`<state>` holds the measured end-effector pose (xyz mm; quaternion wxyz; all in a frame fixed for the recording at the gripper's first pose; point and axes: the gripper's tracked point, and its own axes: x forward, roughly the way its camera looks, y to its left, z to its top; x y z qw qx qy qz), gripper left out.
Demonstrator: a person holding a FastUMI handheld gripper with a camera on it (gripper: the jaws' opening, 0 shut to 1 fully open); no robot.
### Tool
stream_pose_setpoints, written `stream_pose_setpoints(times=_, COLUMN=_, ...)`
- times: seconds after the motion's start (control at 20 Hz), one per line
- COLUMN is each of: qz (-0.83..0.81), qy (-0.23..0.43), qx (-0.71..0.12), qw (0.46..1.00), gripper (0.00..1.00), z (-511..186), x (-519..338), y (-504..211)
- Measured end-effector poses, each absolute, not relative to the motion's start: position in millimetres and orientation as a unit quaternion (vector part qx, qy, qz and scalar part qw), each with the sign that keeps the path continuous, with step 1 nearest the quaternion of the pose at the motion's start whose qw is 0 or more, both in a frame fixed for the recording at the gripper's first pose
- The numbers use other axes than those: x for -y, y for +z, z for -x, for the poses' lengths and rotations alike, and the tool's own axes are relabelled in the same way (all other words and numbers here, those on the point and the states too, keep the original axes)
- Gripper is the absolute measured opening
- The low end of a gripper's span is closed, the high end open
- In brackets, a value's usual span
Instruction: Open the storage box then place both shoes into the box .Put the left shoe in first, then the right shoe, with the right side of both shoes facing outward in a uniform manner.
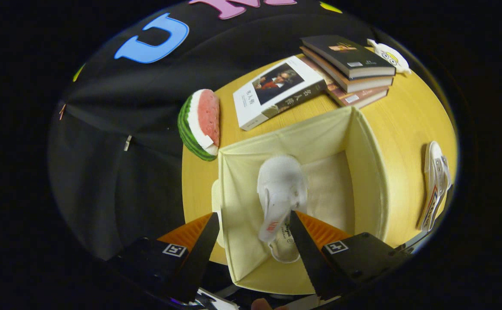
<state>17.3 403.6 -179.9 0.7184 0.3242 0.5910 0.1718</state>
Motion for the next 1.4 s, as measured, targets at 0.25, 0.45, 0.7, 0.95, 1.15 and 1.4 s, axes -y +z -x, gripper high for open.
stream_pose_setpoints(times=0.25, qz=-0.312, qy=0.199, qx=-0.534, qw=0.76, gripper=0.99, z=-24.2, x=-348.4, y=-138.6)
stream_pose_setpoints(times=0.45, qz=-0.292, qy=0.183, qx=-0.505, qw=0.792, gripper=0.99, z=-13.6, x=-274.0, y=-130.7)
stream_pose_setpoints(times=0.7, qz=-0.238, qy=0.136, qx=-0.48, qw=0.834, gripper=0.99, z=19.0, x=-174.8, y=-151.0)
stream_pose_setpoints(times=0.95, qz=-0.185, qy=0.077, qx=-0.485, qw=0.851, gripper=0.99, z=55.3, x=-80.8, y=-213.2)
stream_pose_setpoints(times=1.15, qz=-0.125, qy=0.063, qx=-0.513, qw=0.847, gripper=0.99, z=91.8, x=-34.8, y=-270.0)
stream_pose_setpoints(times=1.4, qz=-0.12, qy=0.063, qx=-0.569, qw=0.811, gripper=0.99, z=133.9, x=-28.3, y=-334.8)
